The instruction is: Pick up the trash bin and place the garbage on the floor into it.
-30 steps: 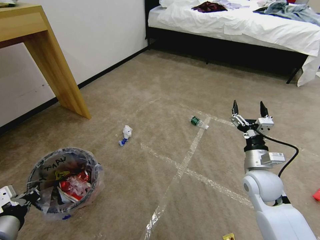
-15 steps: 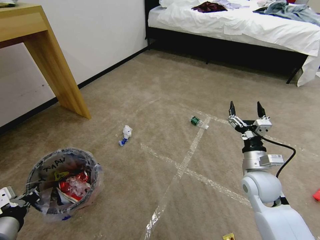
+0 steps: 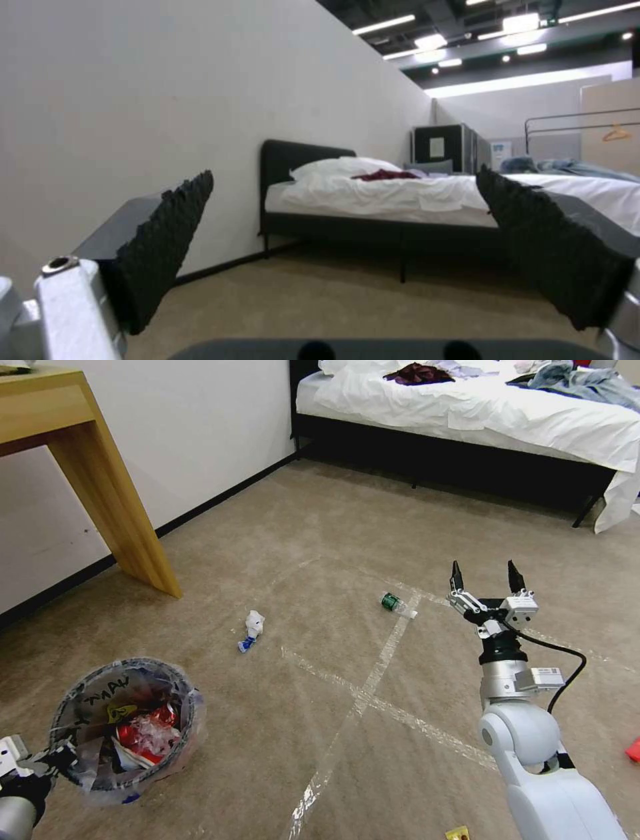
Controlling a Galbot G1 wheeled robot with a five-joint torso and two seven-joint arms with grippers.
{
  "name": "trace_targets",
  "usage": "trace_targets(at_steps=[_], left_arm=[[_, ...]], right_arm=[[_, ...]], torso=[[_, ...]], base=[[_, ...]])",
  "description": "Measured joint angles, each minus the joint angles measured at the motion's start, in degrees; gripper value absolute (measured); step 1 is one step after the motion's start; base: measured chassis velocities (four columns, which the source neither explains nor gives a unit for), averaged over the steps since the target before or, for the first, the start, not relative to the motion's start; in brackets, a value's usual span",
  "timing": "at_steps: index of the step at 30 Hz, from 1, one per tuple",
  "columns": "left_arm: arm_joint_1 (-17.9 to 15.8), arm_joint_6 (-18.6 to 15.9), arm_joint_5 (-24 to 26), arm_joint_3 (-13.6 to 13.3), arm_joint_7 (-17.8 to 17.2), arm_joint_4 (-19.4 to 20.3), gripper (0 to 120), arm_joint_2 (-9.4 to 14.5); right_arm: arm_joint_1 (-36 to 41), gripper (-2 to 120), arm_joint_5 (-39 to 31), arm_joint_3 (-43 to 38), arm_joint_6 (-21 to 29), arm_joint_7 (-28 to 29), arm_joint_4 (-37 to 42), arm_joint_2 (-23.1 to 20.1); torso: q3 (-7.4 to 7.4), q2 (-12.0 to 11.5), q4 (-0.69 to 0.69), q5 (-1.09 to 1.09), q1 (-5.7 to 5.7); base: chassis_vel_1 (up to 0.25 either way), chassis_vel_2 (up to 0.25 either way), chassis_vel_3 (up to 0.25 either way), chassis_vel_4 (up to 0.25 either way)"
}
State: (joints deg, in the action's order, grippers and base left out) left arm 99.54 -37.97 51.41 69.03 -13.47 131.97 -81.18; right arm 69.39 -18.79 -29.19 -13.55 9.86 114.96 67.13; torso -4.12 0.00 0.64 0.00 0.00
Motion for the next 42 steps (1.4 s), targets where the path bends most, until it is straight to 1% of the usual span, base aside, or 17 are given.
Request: trace_targets(at_steps=[27, 35, 42], left_arm=[[0.02, 0.03, 0.14, 0.12, 0.0, 0.23, 1, -0.02], [0.1, 0.03, 0.74, 1.29, -0.16, -0.18, 1, 0.43], [0.09, 0.02, 0.85, 1.37, -0.19, -0.28, 1, 0.45]], right_arm=[[-0.11, 100, -0.01, 0.13, 0.18, -0.06, 0.1, 0.07], [-0.22, 100, 0.07, 0.07, 0.19, -0.13, -0.41, 0.25], [-0.09, 100, 0.14, 0.07, 0.19, -0.12, -0.46, 0.49]], torso=[[0.0, 0.0, 0.0, 0.0, 0.0], [0.0, 0.0, 0.0, 0.0, 0.0], [0.0, 0.0, 0.0, 0.0, 0.0]], base=[[0.0, 0.0, 0.0, 0.0], [0.0, 0.0, 0.0, 0.0], [-0.062, 0.052, 0.058, -0.059]])
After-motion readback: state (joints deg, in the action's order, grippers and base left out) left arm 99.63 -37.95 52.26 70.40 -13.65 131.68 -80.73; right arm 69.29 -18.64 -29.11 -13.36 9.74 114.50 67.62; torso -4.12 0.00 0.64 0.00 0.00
